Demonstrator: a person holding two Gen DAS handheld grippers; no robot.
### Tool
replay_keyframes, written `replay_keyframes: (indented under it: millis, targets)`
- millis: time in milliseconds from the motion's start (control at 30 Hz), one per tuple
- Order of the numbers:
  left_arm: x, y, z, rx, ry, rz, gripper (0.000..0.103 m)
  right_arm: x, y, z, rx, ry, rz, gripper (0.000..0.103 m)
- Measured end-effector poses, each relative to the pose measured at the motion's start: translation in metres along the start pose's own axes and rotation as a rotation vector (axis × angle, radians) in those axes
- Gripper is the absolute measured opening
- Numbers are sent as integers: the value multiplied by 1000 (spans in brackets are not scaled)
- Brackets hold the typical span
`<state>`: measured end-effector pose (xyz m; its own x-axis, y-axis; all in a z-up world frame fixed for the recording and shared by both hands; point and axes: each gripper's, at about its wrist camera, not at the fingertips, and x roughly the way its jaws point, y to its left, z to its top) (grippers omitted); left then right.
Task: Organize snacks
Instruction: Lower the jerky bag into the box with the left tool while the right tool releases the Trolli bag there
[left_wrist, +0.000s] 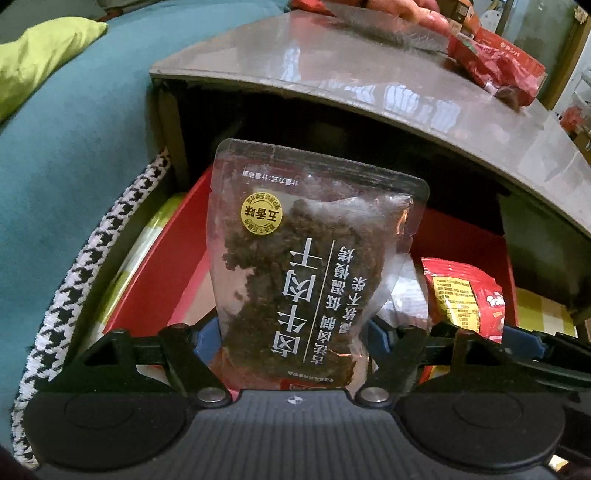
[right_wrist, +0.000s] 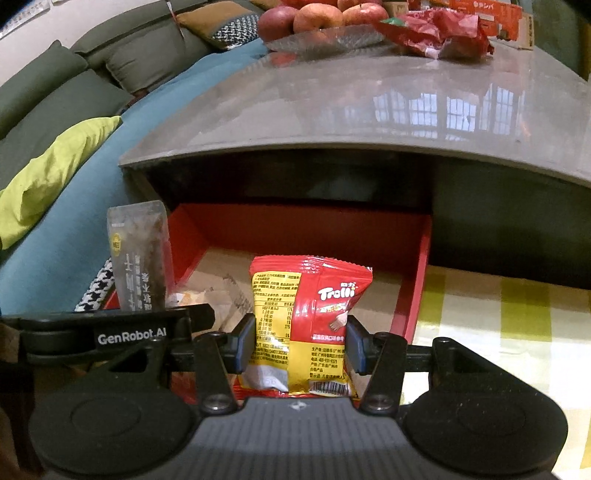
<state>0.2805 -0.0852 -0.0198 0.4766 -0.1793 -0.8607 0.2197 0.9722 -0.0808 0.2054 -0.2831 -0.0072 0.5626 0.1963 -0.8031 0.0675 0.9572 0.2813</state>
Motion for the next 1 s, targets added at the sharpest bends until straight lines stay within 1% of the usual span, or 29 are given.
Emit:
replay_keyframes:
  millis: [33, 233, 367, 433, 667, 800, 1000]
  targets:
    - [1, -1, 1, -1, 1, 5, 84, 1, -1, 0, 5, 2, 2, 62]
    - [4, -3, 0, 2, 2, 23, 88, 5, -3, -2, 17, 11, -9, 62]
    - [7, 1, 1, -24, 19, 11, 92, 3, -3, -1, 15, -4, -10, 62]
    - [6, 1, 0, -23, 16, 19, 93, 2, -2, -1, 15, -9, -7, 62]
    - [5, -3, 2, -28, 21, 25, 93, 0, -3, 0, 22, -10, -9, 62]
    - [2, -3, 2, -26, 11, 32, 93, -2, -3, 0, 20, -15, -8, 62]
    - [-5, 1, 0, -53, -1, 5, 94, -10, -3, 0, 22, -29, -5, 62]
